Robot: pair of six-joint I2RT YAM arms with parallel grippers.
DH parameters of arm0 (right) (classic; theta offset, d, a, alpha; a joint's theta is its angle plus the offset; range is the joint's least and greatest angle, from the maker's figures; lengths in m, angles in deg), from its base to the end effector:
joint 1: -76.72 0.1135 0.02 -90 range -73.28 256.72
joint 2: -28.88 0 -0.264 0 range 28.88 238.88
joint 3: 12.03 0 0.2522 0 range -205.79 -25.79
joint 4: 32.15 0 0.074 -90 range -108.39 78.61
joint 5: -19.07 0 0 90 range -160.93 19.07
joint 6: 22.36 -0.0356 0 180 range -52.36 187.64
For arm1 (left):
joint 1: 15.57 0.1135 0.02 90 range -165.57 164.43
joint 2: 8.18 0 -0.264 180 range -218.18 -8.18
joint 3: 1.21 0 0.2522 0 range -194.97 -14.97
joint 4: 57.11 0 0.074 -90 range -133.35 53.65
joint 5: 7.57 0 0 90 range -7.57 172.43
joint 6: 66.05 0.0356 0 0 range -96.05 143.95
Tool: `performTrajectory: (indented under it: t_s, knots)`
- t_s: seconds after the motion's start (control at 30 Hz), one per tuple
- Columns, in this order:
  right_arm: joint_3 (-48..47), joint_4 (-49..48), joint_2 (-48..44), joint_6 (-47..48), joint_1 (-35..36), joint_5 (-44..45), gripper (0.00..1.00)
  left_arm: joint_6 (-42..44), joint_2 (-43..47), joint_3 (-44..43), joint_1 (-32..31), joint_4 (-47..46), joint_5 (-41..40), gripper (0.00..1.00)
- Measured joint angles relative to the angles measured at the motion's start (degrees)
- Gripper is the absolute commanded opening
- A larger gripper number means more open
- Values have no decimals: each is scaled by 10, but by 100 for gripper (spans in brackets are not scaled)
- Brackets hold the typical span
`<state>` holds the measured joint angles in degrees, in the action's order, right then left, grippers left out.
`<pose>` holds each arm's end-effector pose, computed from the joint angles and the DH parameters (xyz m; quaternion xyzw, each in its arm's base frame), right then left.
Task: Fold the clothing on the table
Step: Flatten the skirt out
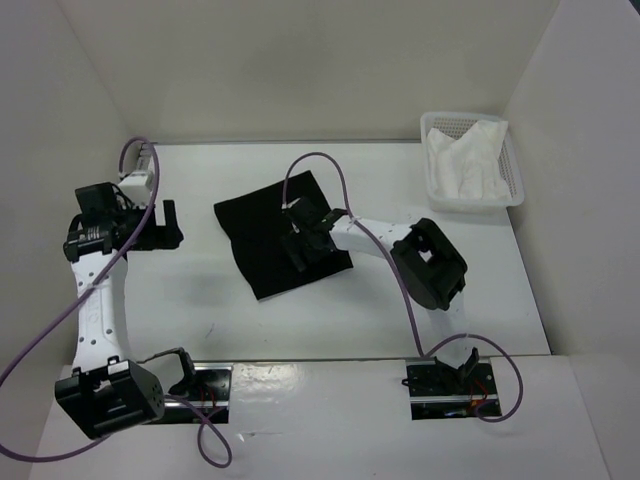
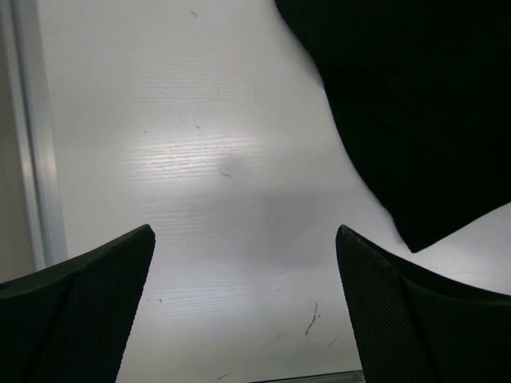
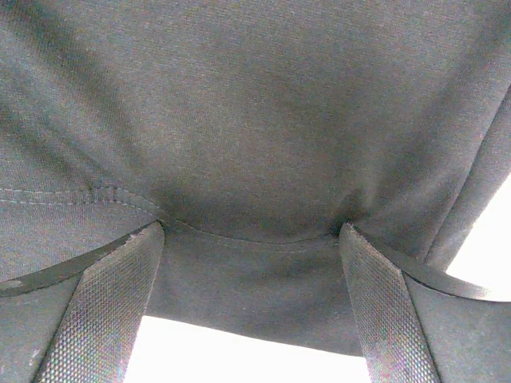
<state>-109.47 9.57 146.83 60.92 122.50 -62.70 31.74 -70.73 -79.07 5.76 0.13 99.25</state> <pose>0.3041 0.3052 0.1617 -0.3075 0.9183 0.0434 0.2455 0.2105 0.0711 0.3421 -0.0474 0.9042 -0.0280 0.4236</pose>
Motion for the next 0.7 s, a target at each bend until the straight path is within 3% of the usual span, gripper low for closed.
performTrajectory:
  t_s: [0.33,0.7]
  knots:
    - [47,8,-33,17,3,-16,95,13,-48,17,-97,2,-22,100]
    - [111,50,-87,56,69,-26,95,12,-110,17,-130,-18,-30,100]
